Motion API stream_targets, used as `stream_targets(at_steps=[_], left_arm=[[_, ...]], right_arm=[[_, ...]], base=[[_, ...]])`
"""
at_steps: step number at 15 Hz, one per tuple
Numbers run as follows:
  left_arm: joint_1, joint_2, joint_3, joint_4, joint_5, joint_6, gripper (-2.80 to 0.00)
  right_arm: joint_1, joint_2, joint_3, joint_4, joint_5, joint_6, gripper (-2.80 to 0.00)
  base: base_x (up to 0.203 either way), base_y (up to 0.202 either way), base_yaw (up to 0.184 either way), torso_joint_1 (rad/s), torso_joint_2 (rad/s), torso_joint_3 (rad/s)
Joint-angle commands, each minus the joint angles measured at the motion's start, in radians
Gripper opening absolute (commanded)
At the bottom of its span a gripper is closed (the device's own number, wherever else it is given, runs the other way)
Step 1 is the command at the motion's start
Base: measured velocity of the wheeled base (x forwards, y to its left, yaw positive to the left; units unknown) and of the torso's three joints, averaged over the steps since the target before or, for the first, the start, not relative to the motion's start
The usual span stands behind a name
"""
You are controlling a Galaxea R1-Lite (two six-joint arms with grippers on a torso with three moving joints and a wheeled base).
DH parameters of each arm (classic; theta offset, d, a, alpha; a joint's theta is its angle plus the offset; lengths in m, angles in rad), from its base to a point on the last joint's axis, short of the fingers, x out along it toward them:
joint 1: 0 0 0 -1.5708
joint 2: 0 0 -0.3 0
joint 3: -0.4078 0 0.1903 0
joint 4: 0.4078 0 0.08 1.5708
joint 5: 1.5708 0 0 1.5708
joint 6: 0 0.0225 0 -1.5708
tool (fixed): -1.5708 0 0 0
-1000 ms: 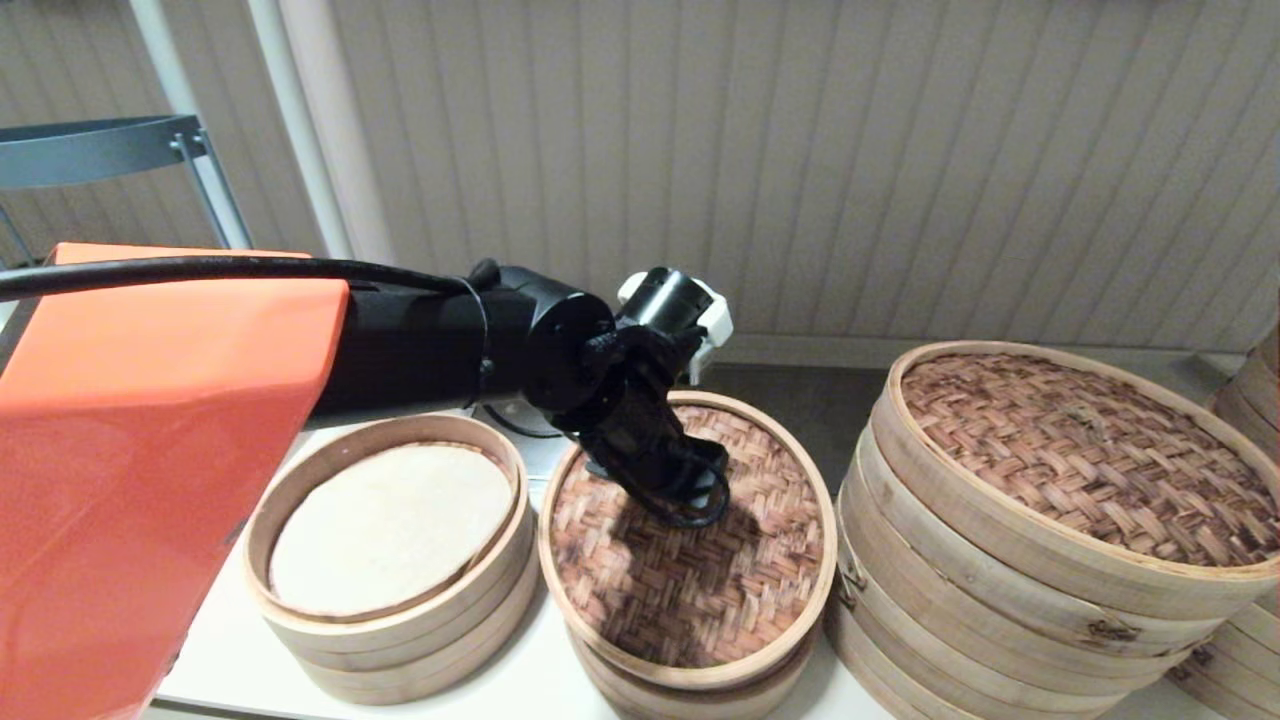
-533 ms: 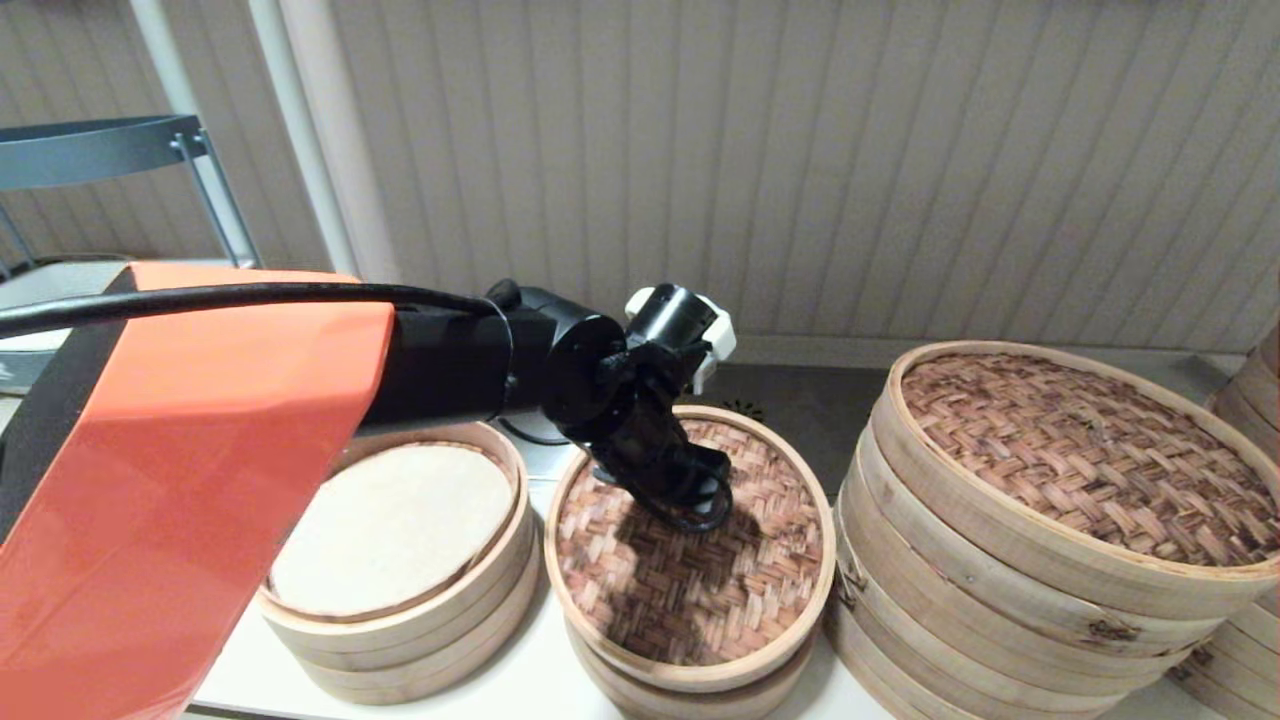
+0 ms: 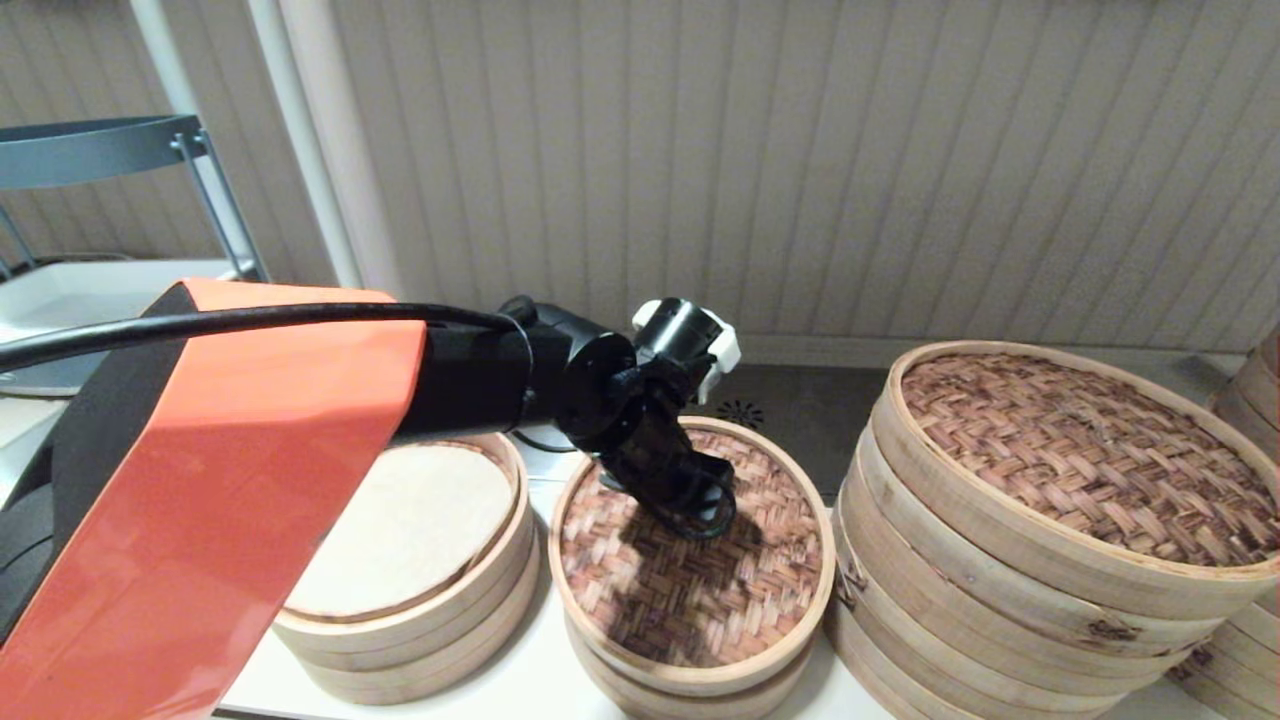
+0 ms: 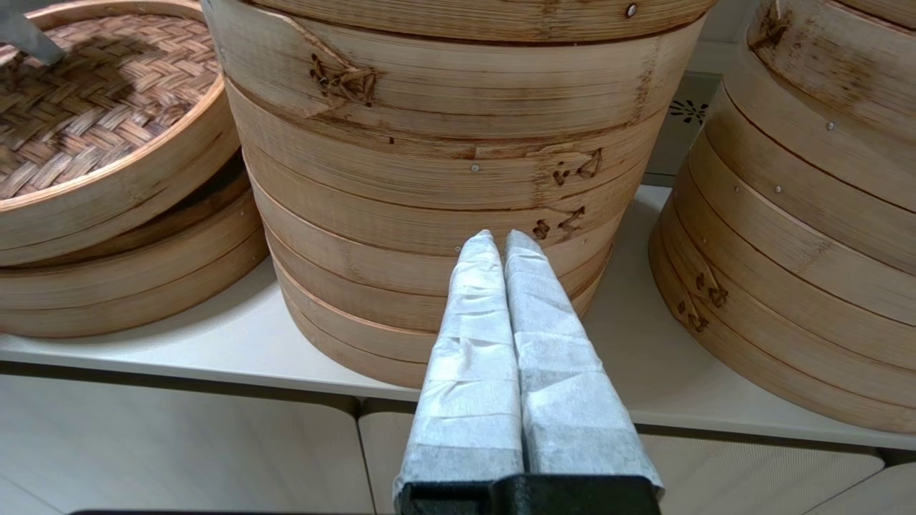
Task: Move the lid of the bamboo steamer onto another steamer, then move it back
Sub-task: Put the steamer
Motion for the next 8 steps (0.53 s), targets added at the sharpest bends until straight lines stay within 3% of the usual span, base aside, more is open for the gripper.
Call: stream_targets(at_steps=[1,5,8], left_arm=[[0.0,0.009,0.0,-0.011,0.002,-0.002,-2.8],[-0.002,0.029,0.0,-0.058,0.057,-0.001,-2.8],[-0.002,0.041,0.0,-0.069,0.061,0.008,-2.8]], right_arm=[[0.0,0.001,0.002,0.0,0.001,-0.001,-2.8],[0.0,0.001,0.002,0.0,0.001,-0.001,-2.8],[0.001,0.001,0.002,0.0,0.0,-0.001,-2.8]], base=[[0.0,0.0,0.0,0.0,0.0,0.0],[0.0,0.0,0.0,0.0,0.0,0.0],[0.0,0.0,0.0,0.0,0.0,0.0]])
